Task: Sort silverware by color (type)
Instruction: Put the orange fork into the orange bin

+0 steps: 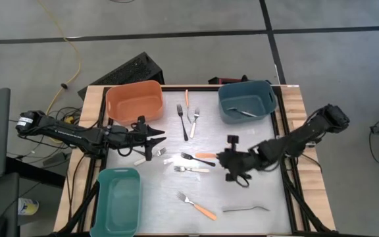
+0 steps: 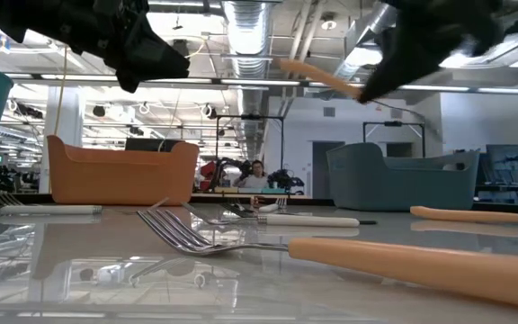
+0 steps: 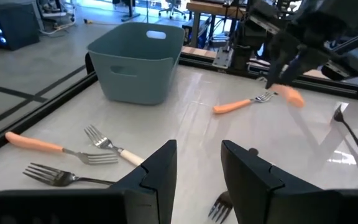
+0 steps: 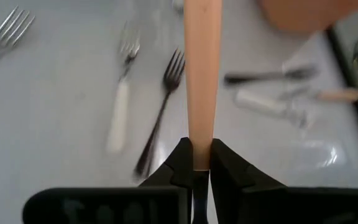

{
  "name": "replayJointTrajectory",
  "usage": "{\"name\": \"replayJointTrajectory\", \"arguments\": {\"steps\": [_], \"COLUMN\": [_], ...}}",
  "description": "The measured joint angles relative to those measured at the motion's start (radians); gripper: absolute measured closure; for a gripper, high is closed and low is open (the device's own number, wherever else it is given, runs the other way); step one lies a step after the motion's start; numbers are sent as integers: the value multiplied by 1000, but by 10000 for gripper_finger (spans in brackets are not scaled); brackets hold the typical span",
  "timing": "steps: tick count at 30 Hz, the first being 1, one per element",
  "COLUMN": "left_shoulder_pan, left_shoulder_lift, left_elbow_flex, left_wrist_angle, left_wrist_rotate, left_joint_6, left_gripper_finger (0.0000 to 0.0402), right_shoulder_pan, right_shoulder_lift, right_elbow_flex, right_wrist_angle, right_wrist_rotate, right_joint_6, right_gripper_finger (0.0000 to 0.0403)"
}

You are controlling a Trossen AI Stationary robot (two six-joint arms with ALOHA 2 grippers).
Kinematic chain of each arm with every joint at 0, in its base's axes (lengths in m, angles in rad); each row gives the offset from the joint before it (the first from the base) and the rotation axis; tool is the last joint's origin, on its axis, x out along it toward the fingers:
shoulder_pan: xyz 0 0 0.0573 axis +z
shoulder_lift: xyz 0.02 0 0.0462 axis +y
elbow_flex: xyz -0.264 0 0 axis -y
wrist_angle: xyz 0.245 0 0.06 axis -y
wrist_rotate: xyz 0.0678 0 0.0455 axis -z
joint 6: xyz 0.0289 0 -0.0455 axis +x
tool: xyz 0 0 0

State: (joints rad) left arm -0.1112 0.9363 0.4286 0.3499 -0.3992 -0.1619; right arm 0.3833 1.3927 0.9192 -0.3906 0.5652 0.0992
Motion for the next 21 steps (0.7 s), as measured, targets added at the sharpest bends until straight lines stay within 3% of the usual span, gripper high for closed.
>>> {"name": "replayJointTrajectory", "arguments": {"steps": [8, 12, 17, 21], "left_shoulder_pan": [0, 0, 0, 0], "left_shoulder_lift": [-1, -1, -1, -1], "left_elbow_flex": [0, 0, 0, 0], "left_wrist_angle": [-76, -132, -223, -304], "left_wrist_rotate": [0, 0, 0, 10], "left_joint_6": [-5, -8, -23, -71], "left_gripper_finger": [291, 291, 291, 291], "right_shoulder_pan": [-243, -389, -556, -636], "right_shoulder_lift": [68, 147, 318, 499], "right_elbow_flex": [2, 34, 215, 440], "right_wrist_angle": [460, 682, 744, 732], "right_wrist_rotate": [-163, -286, -536, -608], "right_joint_6": [-392, -474, -485, -497], "right_gripper_finger": [350, 350, 350, 350]}}
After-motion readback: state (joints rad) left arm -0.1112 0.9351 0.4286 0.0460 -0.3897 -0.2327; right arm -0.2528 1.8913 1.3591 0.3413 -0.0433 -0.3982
